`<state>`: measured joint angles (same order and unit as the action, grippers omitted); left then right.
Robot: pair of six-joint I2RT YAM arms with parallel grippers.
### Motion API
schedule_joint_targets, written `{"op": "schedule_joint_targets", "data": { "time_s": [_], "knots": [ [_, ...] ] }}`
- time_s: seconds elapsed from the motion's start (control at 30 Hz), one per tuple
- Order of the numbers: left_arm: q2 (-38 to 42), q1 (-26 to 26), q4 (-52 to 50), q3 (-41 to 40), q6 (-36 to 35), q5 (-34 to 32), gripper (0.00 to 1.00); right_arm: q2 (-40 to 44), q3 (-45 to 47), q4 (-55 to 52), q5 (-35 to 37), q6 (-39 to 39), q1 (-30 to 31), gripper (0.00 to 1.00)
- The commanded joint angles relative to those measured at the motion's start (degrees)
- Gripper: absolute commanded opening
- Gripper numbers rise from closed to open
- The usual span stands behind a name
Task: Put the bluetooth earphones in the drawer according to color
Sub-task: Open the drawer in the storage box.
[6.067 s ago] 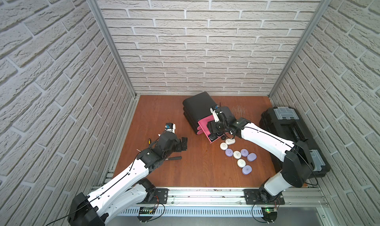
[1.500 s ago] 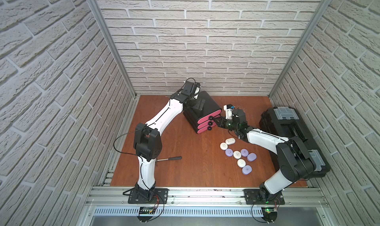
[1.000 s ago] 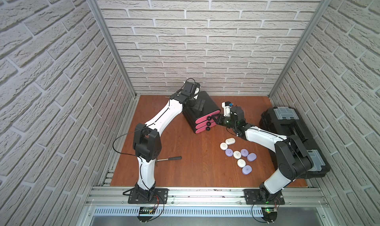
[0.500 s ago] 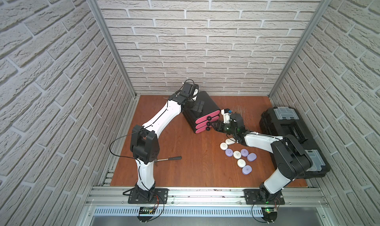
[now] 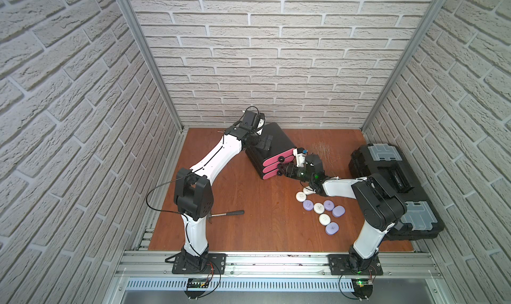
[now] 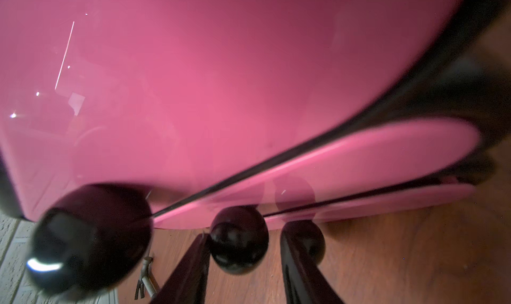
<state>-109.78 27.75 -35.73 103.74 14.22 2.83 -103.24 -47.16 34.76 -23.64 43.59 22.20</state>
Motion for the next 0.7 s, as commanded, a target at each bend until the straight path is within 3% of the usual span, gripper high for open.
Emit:
{"op": "schedule_joint_targets", "data": {
  "time_s": [0.0,0.1,0.37,0.57,0.67],
  "knots": [
    [-0.3,-0.4,-1.9,-1.9,1.1,1.5,0.98,-1.0,-1.5,4.8,-0.3,1.7,0.7,0.43],
    [-0.3,-0.4,-1.9,-2.1,1.0,1.5,0.98,-1.3,-1.4,6.0,0.1,2.4,0.8,0.36],
    [-0.1,-0.4,-1.7,-2.6,0.9,1.6,0.98,-1.0,-1.0,7.9,1.5,3.2,1.0,0.32],
    [0.1,-0.4,-1.6,-3.0,1.0,1.5,0.98,0.0,0.1,8.9,2.3,3.7,1.1,0.16],
    [0.3,-0.4,-1.6,-3.2,1.1,1.0,0.98,1.3,1.1,8.1,2.6,3.5,1.2,0.14]
  ]
}}
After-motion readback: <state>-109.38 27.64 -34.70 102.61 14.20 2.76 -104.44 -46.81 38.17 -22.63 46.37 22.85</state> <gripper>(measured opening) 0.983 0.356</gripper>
